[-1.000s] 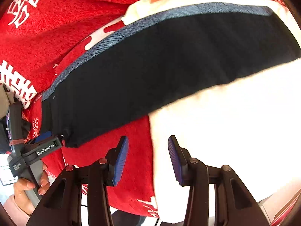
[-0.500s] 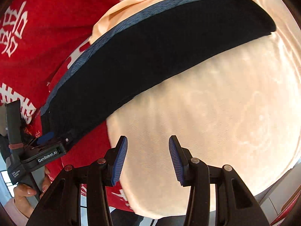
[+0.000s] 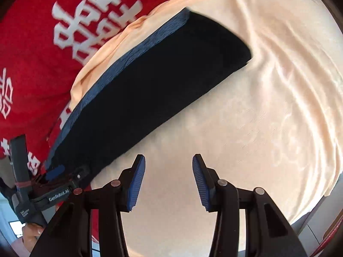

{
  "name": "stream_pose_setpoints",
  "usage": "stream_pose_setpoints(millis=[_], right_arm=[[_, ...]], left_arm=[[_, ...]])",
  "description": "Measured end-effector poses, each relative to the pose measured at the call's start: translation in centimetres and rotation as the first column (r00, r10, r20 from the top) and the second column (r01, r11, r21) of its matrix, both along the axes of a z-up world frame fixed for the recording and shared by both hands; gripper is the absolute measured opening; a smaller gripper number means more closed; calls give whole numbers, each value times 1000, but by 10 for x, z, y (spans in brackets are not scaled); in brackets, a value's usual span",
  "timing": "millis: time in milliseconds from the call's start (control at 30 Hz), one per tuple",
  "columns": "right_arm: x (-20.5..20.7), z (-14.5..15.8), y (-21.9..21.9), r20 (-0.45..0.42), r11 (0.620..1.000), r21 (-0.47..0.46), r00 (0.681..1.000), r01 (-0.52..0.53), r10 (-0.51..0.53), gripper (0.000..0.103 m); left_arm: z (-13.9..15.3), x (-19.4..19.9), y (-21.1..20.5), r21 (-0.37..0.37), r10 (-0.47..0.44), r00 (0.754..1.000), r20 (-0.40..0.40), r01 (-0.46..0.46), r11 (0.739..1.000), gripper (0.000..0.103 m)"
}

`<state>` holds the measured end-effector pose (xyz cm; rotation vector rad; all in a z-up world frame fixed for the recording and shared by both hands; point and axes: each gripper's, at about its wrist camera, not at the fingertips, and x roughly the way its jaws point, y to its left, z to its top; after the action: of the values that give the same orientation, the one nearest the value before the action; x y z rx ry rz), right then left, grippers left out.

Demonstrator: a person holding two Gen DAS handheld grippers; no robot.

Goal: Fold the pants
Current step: 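Open both tools and move the right tool to the folded leg end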

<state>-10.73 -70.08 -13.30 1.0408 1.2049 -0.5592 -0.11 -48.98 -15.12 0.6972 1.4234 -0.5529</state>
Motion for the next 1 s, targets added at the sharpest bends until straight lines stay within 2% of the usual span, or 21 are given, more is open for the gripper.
stream_pose_setpoints(millis=[200,400,500,667,800,833,867,900,933,1000], right_arm=[[-12,-5,-32,11,998,-11,998,68,-68,50],[-20,-12,-58,37,987,6,987,158,-158,50],[-24,-14,-68,58,980,24,978,200,-201,50],[-30,-19,-81,79,968,41,965,249,-252,50],[-28,-16,-87,143,966,38,956,255,-258,50],[-25,-15,-87,147,969,25,958,246,-247,45],[-20,-15,-87,138,973,13,963,232,-231,27],[-15,-15,-87,126,975,4,967,221,-220,21],[-12,-13,-87,127,977,-3,969,214,-212,16],[-9,-6,-86,151,979,-15,969,202,-197,14]], left_arm=[[4,-16,-37,-2,-37,999,-9,37,999,103],[-14,-23,-62,26,-42,999,-22,42,999,103],[-20,-17,-57,15,-17,999,-44,17,1000,103],[-25,-13,-49,4,-25,999,-48,26,1000,103],[-29,-6,-40,4,-22,999,-44,22,1000,103],[-30,-6,-40,3,-20,999,-44,20,1000,103],[-31,-4,-35,2,-17,999,-45,18,1000,103],[-32,-2,-35,2,-15,999,-46,15,1000,103],[-31,-2,-34,1,-13,999,-47,13,1000,103],[-31,-2,-33,1,-13,999,-46,13,1000,103]])
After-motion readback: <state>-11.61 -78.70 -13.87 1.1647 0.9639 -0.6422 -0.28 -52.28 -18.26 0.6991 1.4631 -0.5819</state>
